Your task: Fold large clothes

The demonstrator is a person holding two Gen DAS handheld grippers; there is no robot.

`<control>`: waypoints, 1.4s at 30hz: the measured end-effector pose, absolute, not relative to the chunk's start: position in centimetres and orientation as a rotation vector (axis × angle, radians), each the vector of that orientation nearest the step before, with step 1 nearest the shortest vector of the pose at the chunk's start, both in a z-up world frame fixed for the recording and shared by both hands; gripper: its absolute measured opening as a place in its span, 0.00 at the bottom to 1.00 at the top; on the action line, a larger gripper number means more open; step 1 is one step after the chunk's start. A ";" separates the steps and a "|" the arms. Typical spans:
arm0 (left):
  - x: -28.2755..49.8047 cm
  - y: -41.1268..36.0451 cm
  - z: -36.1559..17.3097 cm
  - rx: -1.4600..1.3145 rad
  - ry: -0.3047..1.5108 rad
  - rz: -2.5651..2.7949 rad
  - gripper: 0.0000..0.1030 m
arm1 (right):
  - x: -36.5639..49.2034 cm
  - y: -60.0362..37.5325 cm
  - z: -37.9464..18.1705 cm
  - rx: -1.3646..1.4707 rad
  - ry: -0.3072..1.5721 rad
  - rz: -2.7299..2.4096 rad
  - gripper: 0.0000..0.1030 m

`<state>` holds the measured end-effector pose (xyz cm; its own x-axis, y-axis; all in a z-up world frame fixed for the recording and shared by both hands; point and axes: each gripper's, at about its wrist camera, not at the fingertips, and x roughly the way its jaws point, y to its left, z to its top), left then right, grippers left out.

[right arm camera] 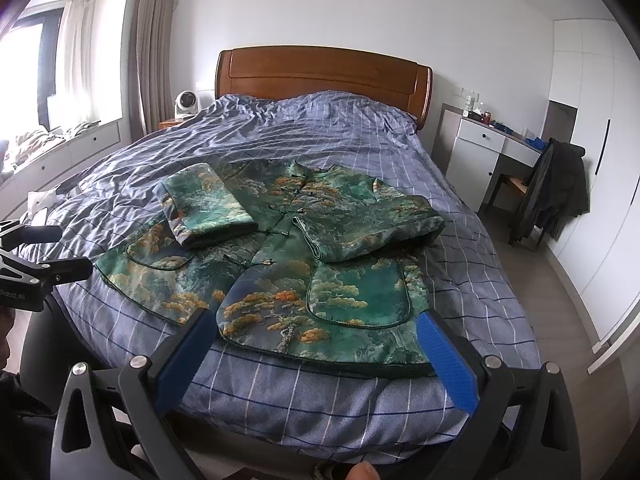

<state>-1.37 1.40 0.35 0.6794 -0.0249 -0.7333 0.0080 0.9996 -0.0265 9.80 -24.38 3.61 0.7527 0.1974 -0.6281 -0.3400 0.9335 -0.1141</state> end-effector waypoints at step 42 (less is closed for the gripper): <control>-1.1 1.5 -0.1 -0.021 0.835 -0.019 0.99 | 10.3 -24.6 2.8 -0.187 0.712 0.339 0.99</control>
<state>-1.11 1.54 -0.08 0.6711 -0.0255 -0.7410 0.0090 0.9996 -0.0263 10.32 -24.60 2.84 0.7057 0.2405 -0.6665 -0.3662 0.9290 -0.0525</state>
